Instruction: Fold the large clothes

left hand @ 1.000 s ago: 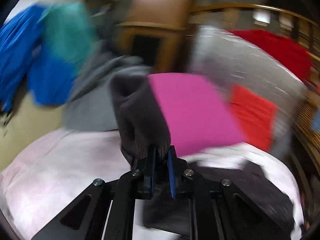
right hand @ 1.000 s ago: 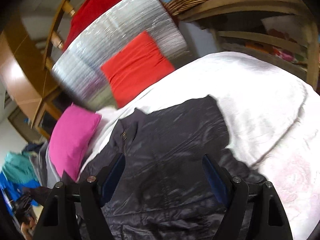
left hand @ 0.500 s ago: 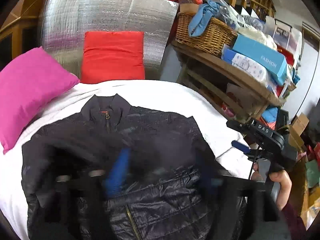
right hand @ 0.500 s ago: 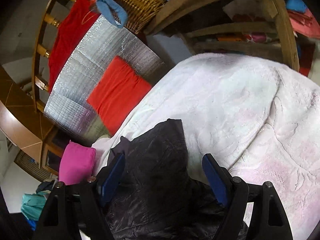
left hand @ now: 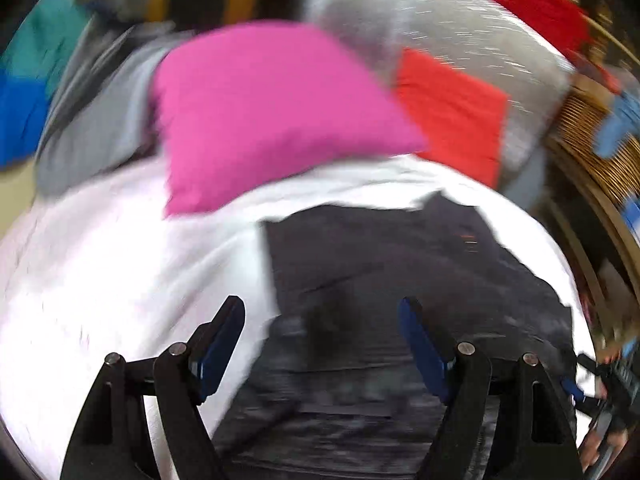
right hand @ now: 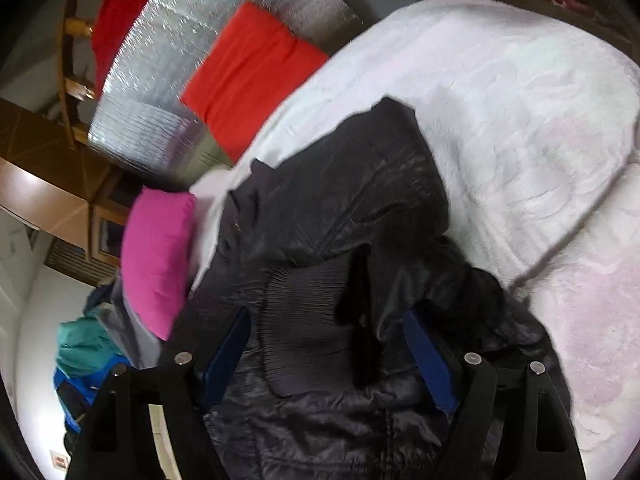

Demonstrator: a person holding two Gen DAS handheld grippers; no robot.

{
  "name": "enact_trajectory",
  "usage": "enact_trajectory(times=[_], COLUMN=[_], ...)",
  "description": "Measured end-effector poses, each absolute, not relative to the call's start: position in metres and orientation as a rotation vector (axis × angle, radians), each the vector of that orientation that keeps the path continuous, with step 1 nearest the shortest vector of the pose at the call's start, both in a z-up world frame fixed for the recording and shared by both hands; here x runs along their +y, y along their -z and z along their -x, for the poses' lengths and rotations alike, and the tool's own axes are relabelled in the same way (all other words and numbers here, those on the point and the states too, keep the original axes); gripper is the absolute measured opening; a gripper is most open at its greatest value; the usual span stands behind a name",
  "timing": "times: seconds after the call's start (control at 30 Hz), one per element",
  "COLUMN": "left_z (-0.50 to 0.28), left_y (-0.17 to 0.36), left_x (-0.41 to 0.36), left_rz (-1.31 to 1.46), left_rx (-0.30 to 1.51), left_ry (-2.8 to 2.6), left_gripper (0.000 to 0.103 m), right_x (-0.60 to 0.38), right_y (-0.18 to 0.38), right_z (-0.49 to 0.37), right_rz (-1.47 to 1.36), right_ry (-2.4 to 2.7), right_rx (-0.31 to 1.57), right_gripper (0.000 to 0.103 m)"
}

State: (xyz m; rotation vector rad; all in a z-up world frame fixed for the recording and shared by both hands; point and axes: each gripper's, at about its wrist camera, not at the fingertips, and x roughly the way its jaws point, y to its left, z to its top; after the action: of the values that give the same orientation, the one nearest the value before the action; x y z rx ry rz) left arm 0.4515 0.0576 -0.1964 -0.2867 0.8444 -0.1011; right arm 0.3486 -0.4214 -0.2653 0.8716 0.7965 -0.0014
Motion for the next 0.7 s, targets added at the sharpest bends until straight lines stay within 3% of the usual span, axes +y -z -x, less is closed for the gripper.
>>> enact_trajectory(times=[0.07,0.2,0.27,0.37,0.47,0.7], left_z=[-0.456,-0.468,-0.472,-0.471,-0.468,-0.467], left_y=[0.215,0.245,0.255,0.252,0.249,0.254], left_x=[0.067,0.056,0.05,0.046,0.043,0.038], left_rz=[0.301,0.169,0.129,0.119,0.107,0.054], left_rx=[0.894,0.976,1.004,0.999,0.982,1.01], left_ry=[0.071,0.021,0.027,0.041,0.052,0.054], left_gripper=[0.079,0.074,0.073,0.072,0.072,0.072], right_x=[-0.412,-0.383,-0.365,-0.348,-0.358,-0.424], right_y=[0.27,0.272,0.26,0.221,0.195,0.251], right_z=[-0.36,-0.371,-0.37,-0.355,-0.335,-0.347], right_rz=[-0.83,-0.665,-0.528,-0.349,-0.349,-0.605], right_ry=[0.026,0.06,0.093,0.182,0.286,0.288], right_rx=[0.815,0.881,0.844,0.669,0.534,0.725], right_gripper=[0.077,0.024,0.015,0.014,0.014,0.017])
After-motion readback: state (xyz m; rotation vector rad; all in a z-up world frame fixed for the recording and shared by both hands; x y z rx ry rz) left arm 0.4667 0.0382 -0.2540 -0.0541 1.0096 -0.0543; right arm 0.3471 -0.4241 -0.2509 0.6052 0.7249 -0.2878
